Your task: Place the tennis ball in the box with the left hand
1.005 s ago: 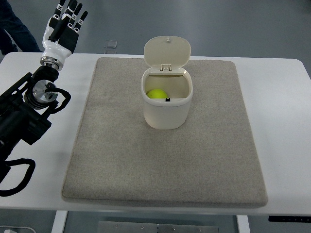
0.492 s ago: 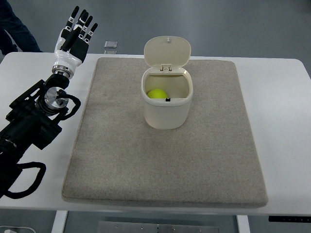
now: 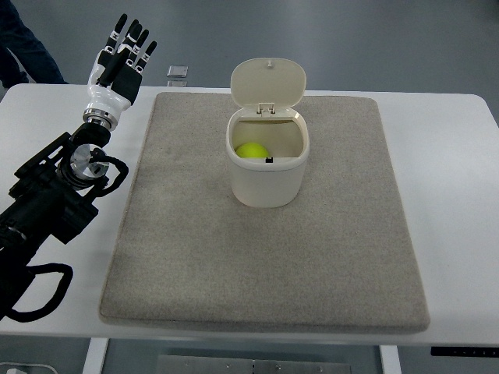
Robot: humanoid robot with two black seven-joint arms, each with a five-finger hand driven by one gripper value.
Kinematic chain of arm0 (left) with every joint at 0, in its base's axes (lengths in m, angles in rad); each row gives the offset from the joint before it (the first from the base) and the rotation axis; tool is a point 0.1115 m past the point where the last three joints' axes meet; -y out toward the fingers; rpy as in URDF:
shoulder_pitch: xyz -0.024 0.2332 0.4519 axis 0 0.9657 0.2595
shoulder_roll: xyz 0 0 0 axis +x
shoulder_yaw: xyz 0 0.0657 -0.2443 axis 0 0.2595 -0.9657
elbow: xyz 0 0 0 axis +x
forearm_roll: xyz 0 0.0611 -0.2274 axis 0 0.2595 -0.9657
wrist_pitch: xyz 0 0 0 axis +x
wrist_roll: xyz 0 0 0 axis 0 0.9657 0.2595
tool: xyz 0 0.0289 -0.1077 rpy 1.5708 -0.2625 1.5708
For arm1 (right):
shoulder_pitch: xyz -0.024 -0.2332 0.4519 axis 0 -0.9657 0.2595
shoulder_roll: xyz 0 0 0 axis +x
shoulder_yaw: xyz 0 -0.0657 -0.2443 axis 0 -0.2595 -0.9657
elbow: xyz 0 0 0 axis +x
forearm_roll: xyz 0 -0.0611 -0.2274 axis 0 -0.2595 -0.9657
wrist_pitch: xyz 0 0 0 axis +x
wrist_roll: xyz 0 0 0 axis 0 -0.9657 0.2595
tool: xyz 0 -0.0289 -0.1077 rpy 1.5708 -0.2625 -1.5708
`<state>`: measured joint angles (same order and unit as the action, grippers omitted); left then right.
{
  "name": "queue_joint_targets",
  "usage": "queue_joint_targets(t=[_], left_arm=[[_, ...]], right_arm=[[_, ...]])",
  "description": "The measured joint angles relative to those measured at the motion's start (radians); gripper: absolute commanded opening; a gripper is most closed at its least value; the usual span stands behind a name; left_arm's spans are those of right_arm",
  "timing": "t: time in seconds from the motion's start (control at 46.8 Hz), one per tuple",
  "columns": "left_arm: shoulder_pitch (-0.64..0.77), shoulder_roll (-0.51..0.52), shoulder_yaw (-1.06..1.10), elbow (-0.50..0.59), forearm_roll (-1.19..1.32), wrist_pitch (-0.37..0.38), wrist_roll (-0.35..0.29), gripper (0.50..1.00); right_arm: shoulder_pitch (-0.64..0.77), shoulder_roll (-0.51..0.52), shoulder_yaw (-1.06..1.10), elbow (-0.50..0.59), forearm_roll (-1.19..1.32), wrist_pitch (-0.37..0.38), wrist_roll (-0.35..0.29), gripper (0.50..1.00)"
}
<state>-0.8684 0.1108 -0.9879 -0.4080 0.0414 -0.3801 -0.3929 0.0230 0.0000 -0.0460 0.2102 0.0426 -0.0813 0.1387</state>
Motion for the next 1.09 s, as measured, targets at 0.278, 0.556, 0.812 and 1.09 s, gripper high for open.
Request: queue_joint_targets(t=[0.278, 0.556, 0.812, 1.09], left_arm=[[0.001, -0.002, 0.0, -0.003, 0.0, 0.001, 0.0, 0.93], [0.003, -0.001, -0.001, -0.002, 0.0, 0.001, 0.0, 0.93], [0.003, -0.001, 0.0, -0.002, 0.0, 0.001, 0.001, 0.932], [0.003, -0.001, -0.001, -0.003, 0.0, 0.0, 0.001, 0.932]], right_arm=[[0.0, 0.0, 0.0, 0.0, 0.0, 0.0, 0.0, 0.938], [0.0, 0.0, 0.0, 0.0, 0.0, 0.0, 0.0, 0.938], [0.0, 0.0, 0.0, 0.0, 0.0, 0.0, 0.0, 0.938], [0.0, 0.0, -0.002, 0.002, 0.0, 0.005, 0.0, 0.938]])
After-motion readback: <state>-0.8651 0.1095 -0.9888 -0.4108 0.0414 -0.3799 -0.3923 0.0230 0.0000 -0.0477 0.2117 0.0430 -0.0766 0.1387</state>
